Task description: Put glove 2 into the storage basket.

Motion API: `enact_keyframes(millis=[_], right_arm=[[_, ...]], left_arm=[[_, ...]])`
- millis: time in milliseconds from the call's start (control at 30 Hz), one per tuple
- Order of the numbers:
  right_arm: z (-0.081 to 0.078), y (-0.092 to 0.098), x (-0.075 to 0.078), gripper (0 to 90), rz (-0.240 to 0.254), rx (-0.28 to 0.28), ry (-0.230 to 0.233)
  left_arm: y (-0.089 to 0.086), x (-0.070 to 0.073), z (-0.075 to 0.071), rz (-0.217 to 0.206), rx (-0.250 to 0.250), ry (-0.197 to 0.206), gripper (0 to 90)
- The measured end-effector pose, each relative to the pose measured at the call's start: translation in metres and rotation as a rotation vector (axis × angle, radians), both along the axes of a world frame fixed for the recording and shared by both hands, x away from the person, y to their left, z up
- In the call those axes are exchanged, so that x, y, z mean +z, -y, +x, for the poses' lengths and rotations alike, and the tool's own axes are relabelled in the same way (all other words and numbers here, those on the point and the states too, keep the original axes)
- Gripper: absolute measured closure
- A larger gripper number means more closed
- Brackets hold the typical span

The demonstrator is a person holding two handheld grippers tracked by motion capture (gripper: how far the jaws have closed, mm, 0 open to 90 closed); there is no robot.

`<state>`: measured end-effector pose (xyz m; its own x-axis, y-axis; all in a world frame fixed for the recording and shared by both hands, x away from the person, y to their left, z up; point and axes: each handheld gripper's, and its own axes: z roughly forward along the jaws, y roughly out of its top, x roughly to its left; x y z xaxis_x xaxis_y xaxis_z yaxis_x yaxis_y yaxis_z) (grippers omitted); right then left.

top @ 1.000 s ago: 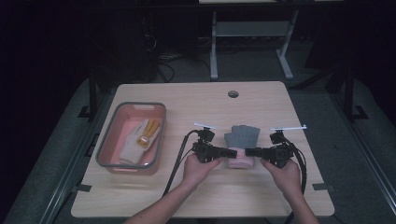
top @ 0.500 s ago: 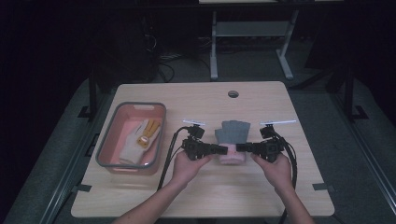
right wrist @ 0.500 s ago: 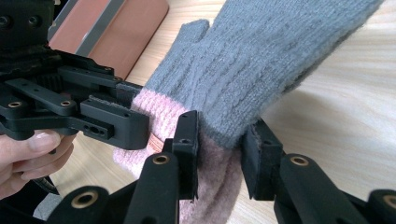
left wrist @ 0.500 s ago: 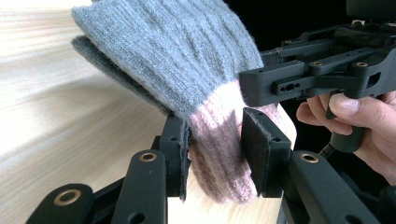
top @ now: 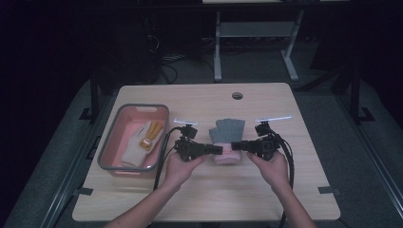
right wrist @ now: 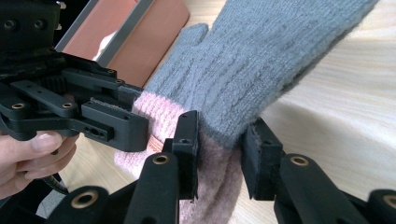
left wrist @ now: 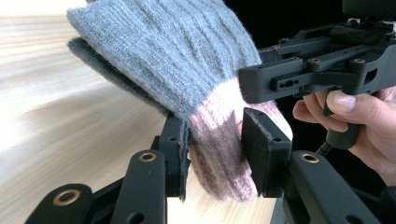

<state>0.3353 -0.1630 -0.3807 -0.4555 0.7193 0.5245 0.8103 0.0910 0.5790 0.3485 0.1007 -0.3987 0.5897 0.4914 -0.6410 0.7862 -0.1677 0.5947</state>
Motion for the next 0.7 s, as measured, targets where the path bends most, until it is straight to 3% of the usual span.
enact_keyframes(millis=[700], right_arm=[[0.011,-0.031,0.008,68.9,0.005,0.038,0.017]], left_arm=[[-0.031,0.009,0.002,-0.002,0.041,0.009,61.6]])
